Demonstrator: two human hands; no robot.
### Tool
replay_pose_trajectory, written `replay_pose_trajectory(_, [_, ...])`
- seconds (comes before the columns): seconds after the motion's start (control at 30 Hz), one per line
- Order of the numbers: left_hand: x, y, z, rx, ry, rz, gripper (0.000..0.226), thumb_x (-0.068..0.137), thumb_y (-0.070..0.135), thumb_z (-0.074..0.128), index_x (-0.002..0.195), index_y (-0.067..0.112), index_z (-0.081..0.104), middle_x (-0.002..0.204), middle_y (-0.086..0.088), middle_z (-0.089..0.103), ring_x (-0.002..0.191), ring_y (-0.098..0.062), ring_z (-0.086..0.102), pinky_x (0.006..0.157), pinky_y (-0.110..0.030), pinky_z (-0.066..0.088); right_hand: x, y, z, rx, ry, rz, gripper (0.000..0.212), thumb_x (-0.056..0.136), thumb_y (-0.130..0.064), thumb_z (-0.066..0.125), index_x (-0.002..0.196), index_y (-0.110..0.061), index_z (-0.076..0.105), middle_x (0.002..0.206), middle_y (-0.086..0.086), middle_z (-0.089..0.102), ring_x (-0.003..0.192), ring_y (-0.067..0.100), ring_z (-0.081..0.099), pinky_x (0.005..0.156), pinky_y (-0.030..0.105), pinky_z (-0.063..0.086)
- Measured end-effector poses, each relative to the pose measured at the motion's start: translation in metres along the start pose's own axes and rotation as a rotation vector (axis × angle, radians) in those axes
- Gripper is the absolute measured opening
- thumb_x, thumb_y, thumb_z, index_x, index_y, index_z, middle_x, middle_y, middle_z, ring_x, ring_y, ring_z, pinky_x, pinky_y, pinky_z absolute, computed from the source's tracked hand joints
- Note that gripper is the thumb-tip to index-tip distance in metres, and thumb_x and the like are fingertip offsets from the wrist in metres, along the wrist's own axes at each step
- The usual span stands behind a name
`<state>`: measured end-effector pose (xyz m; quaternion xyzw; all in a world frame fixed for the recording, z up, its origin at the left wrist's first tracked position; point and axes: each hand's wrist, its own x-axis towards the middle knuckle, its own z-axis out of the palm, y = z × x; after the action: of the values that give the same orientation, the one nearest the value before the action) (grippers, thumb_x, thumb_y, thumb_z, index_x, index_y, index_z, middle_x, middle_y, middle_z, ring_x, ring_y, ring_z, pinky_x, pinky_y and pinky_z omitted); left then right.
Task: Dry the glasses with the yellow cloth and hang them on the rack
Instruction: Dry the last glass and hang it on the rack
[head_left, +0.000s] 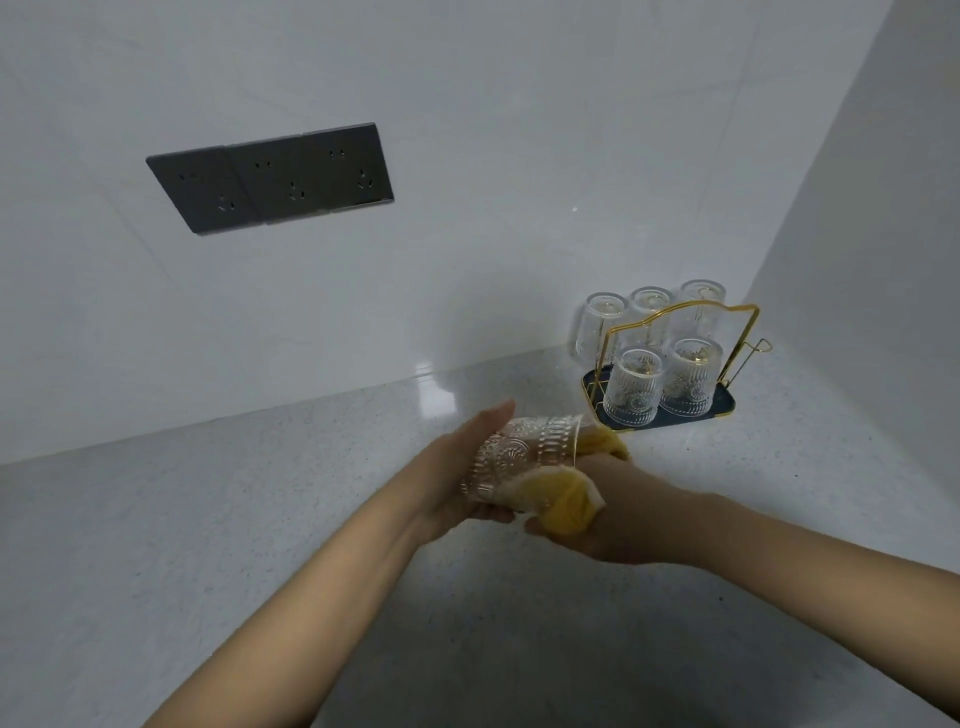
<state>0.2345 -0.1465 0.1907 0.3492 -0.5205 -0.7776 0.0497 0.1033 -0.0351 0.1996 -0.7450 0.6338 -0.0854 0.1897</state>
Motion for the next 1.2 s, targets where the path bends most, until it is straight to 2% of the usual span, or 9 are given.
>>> replay_pose_trajectory(0.1, [0.007,-0.012,0.000,-0.055,-0.031,0.154,0.059,0.074,0.067,0.062,0.116,0.027,0.061,0.120,-0.012,0.065,0.102,-0.029,0.067,0.075,-0.046,0.059,0.001,0.007,-0.005,0.336,0.124,0.077,0.040,0.090,-0.034,0.050,0.124,-0.014,0.053,0.126,0.004,0.056,0.114,0.014,0.054,0.105,0.029,0.040])
replay_pose_trajectory(0.23, [0.018,-0.039,0.005,0.217,0.203,0.674,0.062,0.070,0.070,0.063,0.121,0.041,0.041,0.119,-0.001,0.053,0.093,-0.007,0.066,0.073,-0.032,0.059,0.001,0.013,-0.019,1.382,0.110,0.299,0.030,0.076,-0.011,0.064,0.105,-0.015,0.062,0.105,0.009,0.066,0.098,0.023,0.064,0.082,0.032,0.056])
replay_pose_trajectory(0.33, [0.013,-0.031,0.009,0.169,0.206,0.604,0.052,0.077,0.056,0.060,0.115,0.024,0.048,0.104,-0.006,0.059,0.077,-0.005,0.067,0.061,-0.024,0.055,-0.006,0.001,-0.019,0.980,0.043,0.214,0.031,0.086,-0.011,0.057,0.116,-0.007,0.055,0.118,0.013,0.059,0.108,0.022,0.058,0.085,0.024,0.050])
replay_pose_trajectory(0.47, [0.004,-0.012,0.007,0.007,0.065,0.032,0.064,0.084,0.059,0.059,0.123,0.008,0.055,0.089,-0.008,0.070,0.067,-0.019,0.068,0.053,-0.029,0.053,-0.011,-0.003,-0.009,0.066,0.058,-0.042,0.030,0.096,-0.021,0.044,0.125,-0.015,0.050,0.121,-0.011,0.048,0.106,-0.003,0.043,0.097,0.007,0.028])
replay_pose_trajectory(0.53, [0.003,-0.012,0.004,-0.004,-0.019,0.029,0.066,0.084,0.064,0.054,0.122,0.010,0.058,0.087,-0.006,0.072,0.069,-0.018,0.069,0.056,-0.030,0.055,-0.006,0.001,-0.004,-0.034,0.174,-0.063,0.030,0.095,-0.024,0.043,0.120,-0.015,0.056,0.122,-0.002,0.057,0.110,0.009,0.053,0.103,0.019,0.035])
replay_pose_trajectory(0.77, [0.017,-0.037,0.004,0.070,0.164,0.556,0.062,0.061,0.065,0.075,0.115,0.043,0.052,0.122,-0.011,0.056,0.106,-0.033,0.063,0.083,-0.054,0.056,-0.004,0.009,-0.025,1.228,0.063,0.184,0.024,0.082,-0.009,0.060,0.105,-0.015,0.062,0.103,0.005,0.065,0.088,0.006,0.066,0.071,0.016,0.053])
replay_pose_trajectory(1.0, [0.000,-0.011,0.006,-0.168,-0.028,0.086,0.062,0.079,0.052,0.068,0.120,0.006,0.055,0.088,-0.008,0.071,0.069,-0.019,0.068,0.056,-0.030,0.055,-0.007,0.005,-0.014,0.199,0.051,-0.014,0.038,0.092,-0.032,0.052,0.128,-0.022,0.049,0.119,-0.022,0.040,0.106,-0.011,0.034,0.079,-0.013,0.019])
replay_pose_trajectory(1.1, [0.003,-0.011,0.000,-0.153,-0.073,0.146,0.090,0.063,0.064,0.076,0.132,0.011,0.049,0.110,-0.012,0.068,0.082,-0.023,0.070,0.065,-0.036,0.058,-0.002,0.014,-0.009,0.218,0.177,-0.054,0.032,0.089,-0.029,0.059,0.119,-0.016,0.059,0.118,-0.010,0.058,0.110,0.003,0.051,0.096,0.004,0.034])
replay_pose_trajectory(1.2, [0.006,-0.021,0.001,-0.026,0.032,0.398,0.085,0.057,0.057,0.082,0.129,0.035,0.044,0.125,0.000,0.058,0.099,-0.024,0.069,0.073,-0.042,0.059,-0.003,0.014,-0.021,0.812,0.172,0.120,0.025,0.082,-0.015,0.066,0.107,-0.011,0.063,0.098,-0.003,0.066,0.096,0.014,0.062,0.086,0.021,0.052])
